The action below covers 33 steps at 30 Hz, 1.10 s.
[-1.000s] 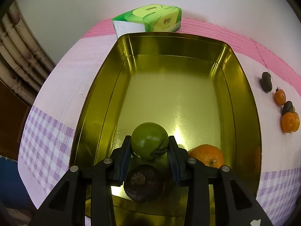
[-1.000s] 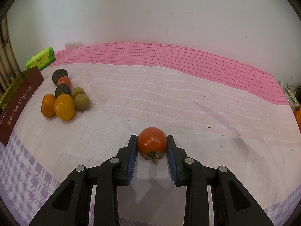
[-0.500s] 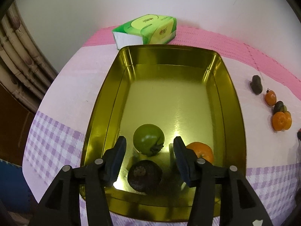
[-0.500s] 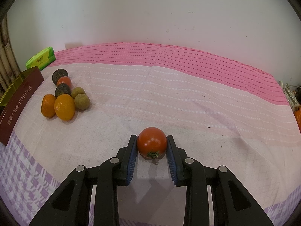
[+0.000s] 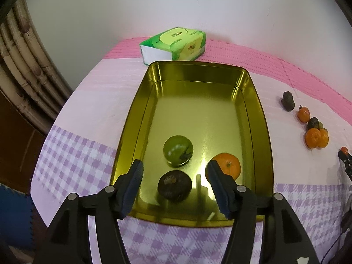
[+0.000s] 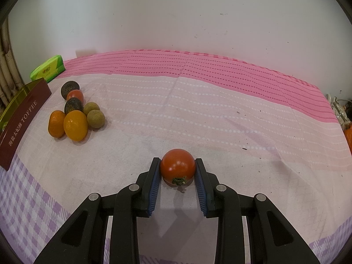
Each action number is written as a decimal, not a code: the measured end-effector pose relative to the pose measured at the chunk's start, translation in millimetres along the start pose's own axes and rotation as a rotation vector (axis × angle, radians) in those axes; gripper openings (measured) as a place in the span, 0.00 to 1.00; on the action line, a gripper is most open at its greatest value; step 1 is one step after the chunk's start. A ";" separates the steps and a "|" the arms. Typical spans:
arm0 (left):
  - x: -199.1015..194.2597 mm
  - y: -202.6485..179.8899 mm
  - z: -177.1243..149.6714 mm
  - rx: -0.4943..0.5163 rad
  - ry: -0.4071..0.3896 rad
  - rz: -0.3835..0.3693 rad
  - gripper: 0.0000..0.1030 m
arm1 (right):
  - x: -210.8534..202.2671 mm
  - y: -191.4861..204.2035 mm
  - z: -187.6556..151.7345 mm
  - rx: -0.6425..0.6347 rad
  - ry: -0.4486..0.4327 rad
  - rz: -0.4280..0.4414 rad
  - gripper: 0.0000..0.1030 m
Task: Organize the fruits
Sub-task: 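Carry the red tomato into the gold tray and open the right gripper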
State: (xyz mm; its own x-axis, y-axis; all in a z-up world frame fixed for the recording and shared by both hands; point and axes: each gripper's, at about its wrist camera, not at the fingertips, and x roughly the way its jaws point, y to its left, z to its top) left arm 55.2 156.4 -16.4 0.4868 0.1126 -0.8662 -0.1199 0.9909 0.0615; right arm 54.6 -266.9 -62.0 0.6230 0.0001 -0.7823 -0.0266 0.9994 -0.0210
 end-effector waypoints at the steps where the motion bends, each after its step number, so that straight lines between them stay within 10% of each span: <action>1: -2.1 1.1 -1.6 -0.002 -0.005 0.002 0.56 | 0.0 -0.3 -0.2 0.001 0.000 0.000 0.31; 33: -31.8 49.4 -32.4 -0.103 -0.041 0.068 0.68 | -26.1 32.0 24.6 -0.010 -0.002 0.041 0.30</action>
State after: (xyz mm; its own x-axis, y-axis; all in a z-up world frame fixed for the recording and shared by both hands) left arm 5.7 199.3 -2.0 0.5095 0.1847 -0.8404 -0.2408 0.9683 0.0668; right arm 56.7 -234.1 -26.9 0.6228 0.0414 -0.7813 -0.0600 0.9982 0.0050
